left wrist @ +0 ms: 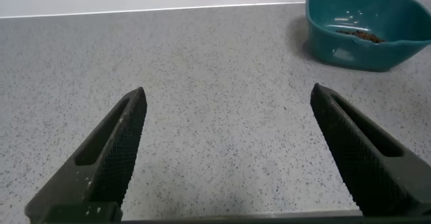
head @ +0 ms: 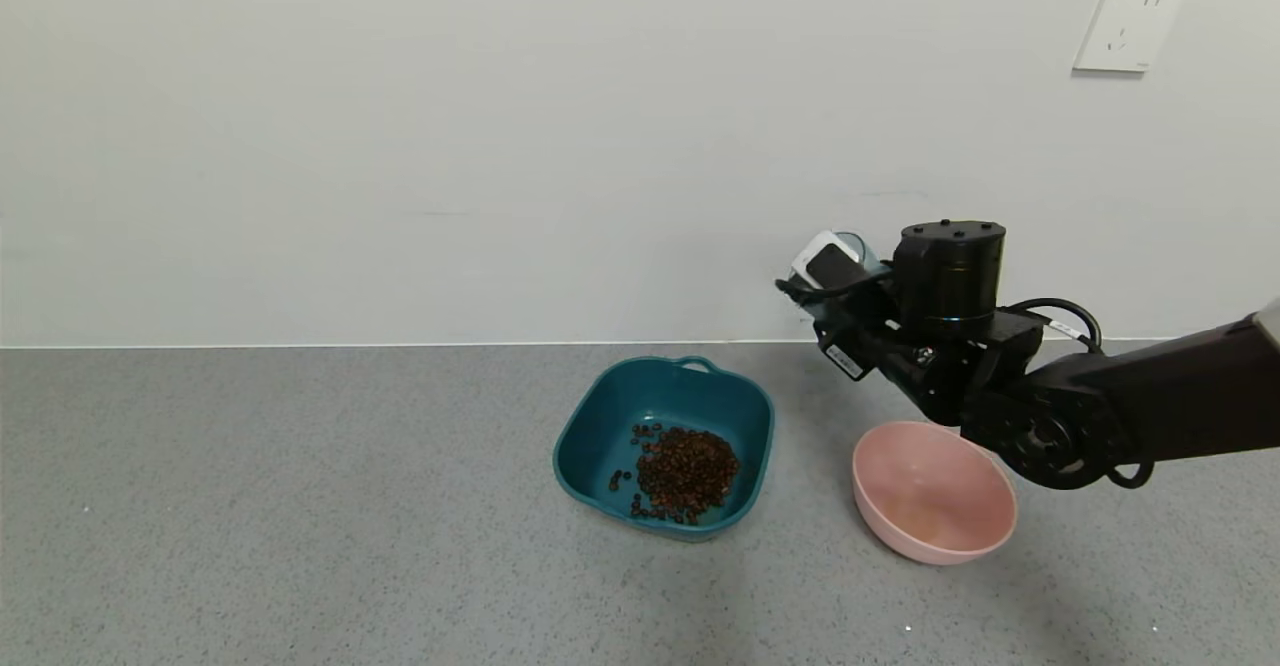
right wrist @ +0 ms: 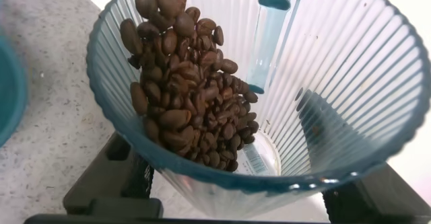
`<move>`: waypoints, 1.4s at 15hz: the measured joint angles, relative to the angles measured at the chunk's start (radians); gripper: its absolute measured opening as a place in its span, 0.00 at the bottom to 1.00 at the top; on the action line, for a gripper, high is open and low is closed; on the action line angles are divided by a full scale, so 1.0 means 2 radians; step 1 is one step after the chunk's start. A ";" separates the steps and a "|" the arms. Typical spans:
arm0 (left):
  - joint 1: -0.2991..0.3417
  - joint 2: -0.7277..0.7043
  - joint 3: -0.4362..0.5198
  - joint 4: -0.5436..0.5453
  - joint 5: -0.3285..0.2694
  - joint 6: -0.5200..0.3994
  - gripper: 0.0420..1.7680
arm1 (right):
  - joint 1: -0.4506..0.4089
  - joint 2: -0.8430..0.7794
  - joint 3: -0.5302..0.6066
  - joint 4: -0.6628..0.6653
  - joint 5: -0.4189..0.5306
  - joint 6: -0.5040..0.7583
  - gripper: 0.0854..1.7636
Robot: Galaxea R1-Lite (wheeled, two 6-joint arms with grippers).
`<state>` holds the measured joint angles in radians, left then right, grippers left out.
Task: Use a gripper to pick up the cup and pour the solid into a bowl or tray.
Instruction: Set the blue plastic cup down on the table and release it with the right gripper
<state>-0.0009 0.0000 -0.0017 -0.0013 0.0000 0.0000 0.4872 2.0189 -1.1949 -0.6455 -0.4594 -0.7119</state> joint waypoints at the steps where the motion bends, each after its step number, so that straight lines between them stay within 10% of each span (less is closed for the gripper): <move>1: 0.000 0.000 0.000 0.000 0.000 0.000 0.99 | -0.002 -0.001 0.002 0.011 0.000 0.040 0.76; 10: 0.000 0.000 0.000 0.000 0.000 0.000 0.99 | -0.053 -0.039 0.037 0.039 0.034 0.320 0.76; 21: 0.000 0.000 0.000 0.000 0.000 0.000 0.99 | -0.113 -0.090 0.112 -0.022 0.096 0.373 0.76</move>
<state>-0.0009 0.0000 -0.0017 -0.0013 0.0000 0.0000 0.2606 1.8381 -0.9706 -0.6902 -0.2683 0.0332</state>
